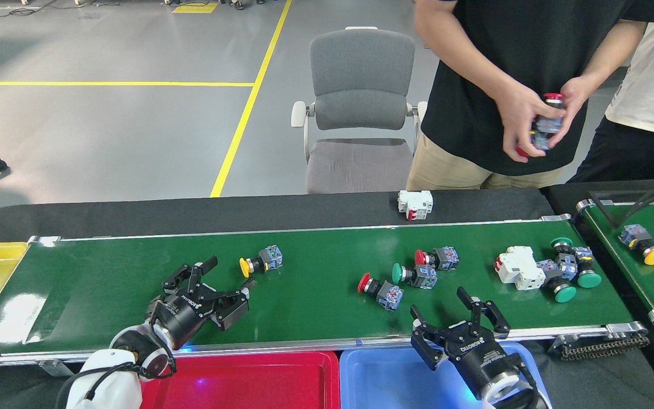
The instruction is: Pick switch part from conveyor to tray
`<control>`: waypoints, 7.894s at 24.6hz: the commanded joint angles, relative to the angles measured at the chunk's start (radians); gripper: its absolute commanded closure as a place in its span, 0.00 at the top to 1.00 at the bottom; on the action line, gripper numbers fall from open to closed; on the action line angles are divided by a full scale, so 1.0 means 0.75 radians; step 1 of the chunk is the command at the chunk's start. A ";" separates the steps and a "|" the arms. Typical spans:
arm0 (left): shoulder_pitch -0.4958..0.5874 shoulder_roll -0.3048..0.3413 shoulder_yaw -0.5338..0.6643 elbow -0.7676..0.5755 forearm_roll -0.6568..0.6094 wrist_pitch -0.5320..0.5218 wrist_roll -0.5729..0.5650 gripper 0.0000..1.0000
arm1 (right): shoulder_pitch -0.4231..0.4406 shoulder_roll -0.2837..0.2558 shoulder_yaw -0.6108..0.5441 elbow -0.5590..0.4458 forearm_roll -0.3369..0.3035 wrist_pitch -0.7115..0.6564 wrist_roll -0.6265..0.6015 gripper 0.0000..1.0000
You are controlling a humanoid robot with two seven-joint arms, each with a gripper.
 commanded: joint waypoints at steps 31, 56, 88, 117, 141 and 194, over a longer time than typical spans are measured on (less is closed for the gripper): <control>0.115 -0.049 -0.003 -0.102 0.012 0.085 0.015 0.07 | -0.142 0.137 0.375 -0.022 -0.004 -0.279 0.010 0.14; 1.062 0.060 0.563 -1.063 0.063 0.316 -0.053 1.00 | 0.449 0.214 -0.677 -0.499 -0.179 0.146 -0.035 0.97; 0.549 -0.102 0.228 -0.720 -0.148 0.342 -0.229 1.00 | -0.015 0.216 0.303 -0.135 0.111 0.735 0.126 0.98; 0.383 -0.139 0.224 -0.505 -0.150 0.234 -0.221 0.39 | -0.295 0.241 0.440 0.221 -0.020 0.627 0.124 0.02; 1.035 -0.192 0.919 -1.074 0.043 0.179 -0.208 1.00 | 0.173 0.075 0.336 -0.454 -0.020 0.013 0.098 0.99; -0.041 0.078 0.516 0.372 -0.227 0.635 0.158 0.49 | 0.040 0.077 0.626 -0.302 -0.016 0.062 -0.056 0.91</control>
